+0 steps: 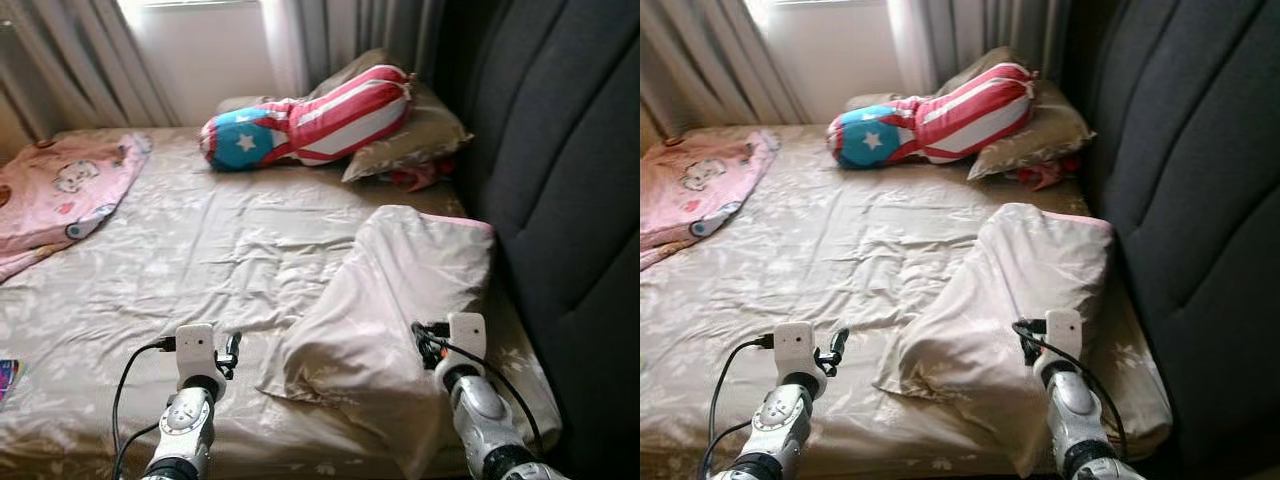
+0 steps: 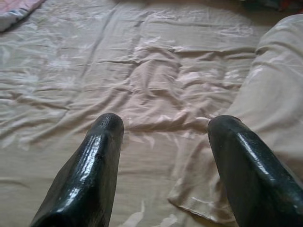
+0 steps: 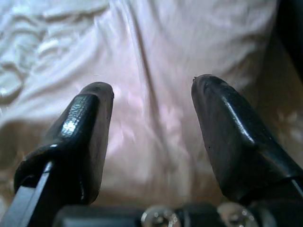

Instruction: Clean up the room

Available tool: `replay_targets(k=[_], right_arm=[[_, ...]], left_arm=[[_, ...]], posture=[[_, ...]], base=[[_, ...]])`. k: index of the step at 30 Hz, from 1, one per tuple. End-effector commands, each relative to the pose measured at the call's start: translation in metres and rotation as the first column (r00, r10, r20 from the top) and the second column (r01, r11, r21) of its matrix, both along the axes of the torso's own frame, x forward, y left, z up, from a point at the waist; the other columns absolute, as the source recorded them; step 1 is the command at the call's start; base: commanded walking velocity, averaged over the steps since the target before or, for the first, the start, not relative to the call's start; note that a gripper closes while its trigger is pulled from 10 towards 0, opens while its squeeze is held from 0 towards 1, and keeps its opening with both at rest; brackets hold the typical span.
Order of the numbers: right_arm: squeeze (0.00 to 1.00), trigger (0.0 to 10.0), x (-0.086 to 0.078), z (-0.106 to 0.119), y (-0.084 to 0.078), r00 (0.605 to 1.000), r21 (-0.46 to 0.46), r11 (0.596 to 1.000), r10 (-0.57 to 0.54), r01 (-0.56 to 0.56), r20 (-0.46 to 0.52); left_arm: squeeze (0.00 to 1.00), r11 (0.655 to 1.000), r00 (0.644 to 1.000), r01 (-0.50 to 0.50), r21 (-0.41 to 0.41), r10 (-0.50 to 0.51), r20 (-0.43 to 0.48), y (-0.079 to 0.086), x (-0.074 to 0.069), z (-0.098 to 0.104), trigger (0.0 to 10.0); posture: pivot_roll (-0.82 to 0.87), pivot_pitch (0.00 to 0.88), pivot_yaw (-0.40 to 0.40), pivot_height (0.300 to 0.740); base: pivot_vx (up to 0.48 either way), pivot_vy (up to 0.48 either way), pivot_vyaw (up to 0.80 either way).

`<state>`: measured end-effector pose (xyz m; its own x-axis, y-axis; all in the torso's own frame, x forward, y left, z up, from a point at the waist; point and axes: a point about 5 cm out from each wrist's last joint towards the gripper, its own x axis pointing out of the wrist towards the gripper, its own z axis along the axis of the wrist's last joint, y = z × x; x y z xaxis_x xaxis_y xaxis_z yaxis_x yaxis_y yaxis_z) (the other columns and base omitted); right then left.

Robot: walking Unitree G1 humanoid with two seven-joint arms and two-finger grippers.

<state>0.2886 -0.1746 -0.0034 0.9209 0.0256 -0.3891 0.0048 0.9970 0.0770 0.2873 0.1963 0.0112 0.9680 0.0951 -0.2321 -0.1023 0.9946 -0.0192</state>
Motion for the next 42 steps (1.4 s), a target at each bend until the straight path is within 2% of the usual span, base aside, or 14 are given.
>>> replay_targets(k=[1, 10, 17, 24, 30, 36, 42], right_arm=[[0.0, 10.0, -0.002, -0.003, -0.002, 0.999, 0.004, 1.0, -0.01, 0.011, -0.035], [0.0, 10.0, 0.007, 0.004, 0.007, 1.0, -0.001, 1.0, 0.001, -0.001, -0.011], [0.0, 10.0, -0.001, -0.001, 0.01, 1.0, 0.008, 1.0, -0.006, 0.006, 0.005], [0.0, 10.0, -0.011, -0.007, 0.008, 1.0, 0.003, 1.0, -0.002, 0.002, 0.016], [0.0, 10.0, -0.007, -0.002, 0.014, 0.998, 0.001, 1.0, 0.001, -0.001, 0.062], [0.0, 10.0, -0.005, -0.001, 0.017, 0.999, -0.011, 1.0, 0.003, -0.002, 0.051], [0.0, 10.0, -0.005, 0.003, 0.018, 0.995, -0.005, 1.0, 0.009, -0.009, 0.1]], left_arm=[[0.0, 1.0, 1.0, 0.012, 0.001, -0.012, -0.007, -0.002, 0.0, -0.001, 10.0], [0.0, 0.999, 0.998, 0.041, -0.002, -0.041, 0.046, -0.003, 0.003, 0.007, 10.0], [0.0, 1.0, 0.999, 0.022, 0.02, -0.022, 0.039, 0.004, -0.012, -0.003, 10.0], [0.0, 0.999, 0.997, 0.037, 0.022, -0.039, 0.061, 0.0, -0.014, -0.001, 10.0], [0.0, 0.998, 0.992, 0.063, 0.007, -0.063, 0.111, -0.006, -0.01, 0.008, 10.0], [0.0, 0.998, 0.991, 0.064, 0.004, -0.064, 0.118, -0.008, -0.01, 0.009, 10.0], [0.0, 0.997, 0.99, 0.079, 0.0, -0.078, 0.12, -0.014, -0.012, 0.008, 10.0]], posture=[[-0.11, 0.048, 0.042, 0.711], [-0.09, 0.106, 0.041, 0.711], [-0.08, 0.118, 0.036, 0.681], [-0.09, 0.153, 0.034, 0.681], [-0.09, 0.18, 0.033, 0.681], [-0.1, 0.181, 0.031, 0.671], [-0.1, 0.181, 0.029, 0.666]], base=[[0.0, 0.0, 0.0], [0.0, 0.0, 0.0], [0.0, 0.0, 0.0], [0.0, 0.0, 0.0], [0.0, 0.0, 0.0], [0.0, 0.0, 0.0], [0.0, 0.0, 0.0]])
